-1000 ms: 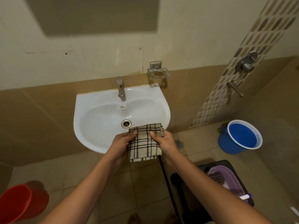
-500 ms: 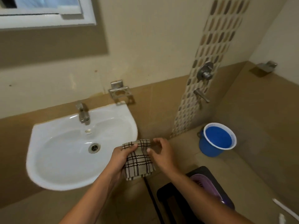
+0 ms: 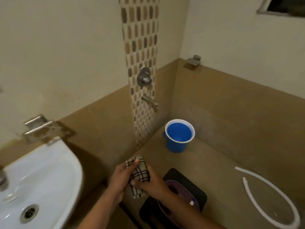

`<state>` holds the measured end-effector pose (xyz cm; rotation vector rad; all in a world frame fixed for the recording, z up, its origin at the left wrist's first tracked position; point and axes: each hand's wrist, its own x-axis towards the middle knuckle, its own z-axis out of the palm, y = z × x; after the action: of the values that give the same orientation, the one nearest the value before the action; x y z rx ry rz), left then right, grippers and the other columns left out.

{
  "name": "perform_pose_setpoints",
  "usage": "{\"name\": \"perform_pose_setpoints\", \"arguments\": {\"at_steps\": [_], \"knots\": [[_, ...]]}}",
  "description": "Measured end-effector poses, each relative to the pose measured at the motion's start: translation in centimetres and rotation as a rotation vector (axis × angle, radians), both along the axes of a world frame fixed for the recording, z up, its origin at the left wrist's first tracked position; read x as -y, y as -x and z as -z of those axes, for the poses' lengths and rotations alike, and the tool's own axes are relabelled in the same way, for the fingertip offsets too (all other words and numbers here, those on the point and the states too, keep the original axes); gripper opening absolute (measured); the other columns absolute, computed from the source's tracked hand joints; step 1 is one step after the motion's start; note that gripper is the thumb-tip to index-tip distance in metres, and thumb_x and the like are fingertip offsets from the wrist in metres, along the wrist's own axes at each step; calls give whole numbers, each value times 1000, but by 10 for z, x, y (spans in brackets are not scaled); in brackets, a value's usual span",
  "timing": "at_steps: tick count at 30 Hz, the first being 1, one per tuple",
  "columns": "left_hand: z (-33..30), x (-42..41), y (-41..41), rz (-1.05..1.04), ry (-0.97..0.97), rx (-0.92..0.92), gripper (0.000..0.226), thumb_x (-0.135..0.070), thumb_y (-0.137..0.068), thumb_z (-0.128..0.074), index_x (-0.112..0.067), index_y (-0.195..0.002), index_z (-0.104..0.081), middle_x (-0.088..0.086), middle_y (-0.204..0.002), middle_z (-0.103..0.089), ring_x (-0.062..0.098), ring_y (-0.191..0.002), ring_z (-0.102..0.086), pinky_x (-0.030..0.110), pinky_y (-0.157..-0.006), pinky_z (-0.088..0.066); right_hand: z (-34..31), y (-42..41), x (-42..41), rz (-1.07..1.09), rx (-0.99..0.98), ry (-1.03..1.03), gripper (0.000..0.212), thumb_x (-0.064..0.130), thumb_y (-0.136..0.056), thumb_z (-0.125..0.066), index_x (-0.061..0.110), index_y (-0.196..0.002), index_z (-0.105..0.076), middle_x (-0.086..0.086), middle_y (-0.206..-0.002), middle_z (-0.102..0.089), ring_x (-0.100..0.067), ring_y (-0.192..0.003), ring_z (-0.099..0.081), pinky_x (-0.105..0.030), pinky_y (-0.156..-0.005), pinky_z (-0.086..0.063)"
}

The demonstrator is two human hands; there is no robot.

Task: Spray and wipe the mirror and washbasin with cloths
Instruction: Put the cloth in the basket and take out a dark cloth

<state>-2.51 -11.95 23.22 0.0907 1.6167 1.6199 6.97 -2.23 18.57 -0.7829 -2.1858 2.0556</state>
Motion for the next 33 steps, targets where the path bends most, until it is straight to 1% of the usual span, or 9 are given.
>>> {"name": "perform_pose_setpoints", "arguments": {"at_steps": [4,9,13,15,18,23,27,29,33], "knots": [[11,-34,4,137,16,15,21,-22,-93,-65,-6,-102,-74,16,-95,-76,29,-89,-74,34,-72,-61,20,-7,-19,195,55,68,97,65,-46,-87,26,-127,-51,4,-117,-69,-10,-107,-65,-42,-95,-53],[38,-66,29,392,76,-196,7,-8,-84,-75,-3,-89,-71,9,-80,-76,34,-86,-72,25,-62,-58,30,-19,-30,375,146,87,56,40,-60,-88,29,-106,-58,7,-105,-71,-8,-99,-67,-34,-90,-56],[78,-87,58,779,100,-254,99,-36,-41,-93,-15,-129,-51,-4,-116,-60,8,-106,-58,11,-70,-51,45,-35,-28,405,197,88,41,24,-63,-88,28,-95,-62,1,-98,-73,-15,-95,-69,-41,-89,-56],[96,-97,62,1037,87,-198,117,-49,-27,-95,-23,-132,-50,-7,-125,-59,6,-114,-57,17,-82,-53,53,-44,-25,379,220,80,43,20,-64,-87,26,-99,-64,-3,-102,-73,-17,-96,-70,-44,-89,-56],[121,-108,56,1313,157,-155,97,-54,-35,-95,-26,-122,-61,1,-119,-68,15,-108,-66,30,-87,-56,62,-56,-27,365,279,98,43,13,-66,-86,27,-101,-66,-2,-103,-73,-17,-97,-69,-41,-89,-56],[150,-115,34,1453,289,-93,36,0,-72,-82,-8,-104,-68,3,-91,-70,8,-80,-67,20,-68,-53,85,-81,-40,488,387,169,66,12,-62,-89,13,-122,-60,1,-115,-62,-17,-110,-60,-34,-95,-52],[180,-110,19,1240,326,81,75,-33,-46,-97,-1,-107,-68,18,-103,-73,30,-94,-69,39,-84,-54,116,-103,-49,825,241,415,46,8,-70,-85,-1,-110,-65,-23,-112,-68,-30,-100,-66,-39,-83,-58],[194,-107,9,1073,306,191,88,-36,-45,-96,2,-118,-64,19,-115,-71,33,-105,-68,39,-86,-57,122,-104,-49,1026,134,573,44,17,-74,-81,3,-113,-66,-18,-113,-69,-31,-104,-66,-38,-79,-58],[209,-102,-23,834,278,361,58,-15,-76,-79,7,-125,-58,21,-118,-67,29,-100,-68,33,-75,-60,136,-95,-38,1110,2,771,56,32,-75,-74,7,-123,-61,-14,-119,-68,-26,-105,-67,-40,-81,-58]]}}
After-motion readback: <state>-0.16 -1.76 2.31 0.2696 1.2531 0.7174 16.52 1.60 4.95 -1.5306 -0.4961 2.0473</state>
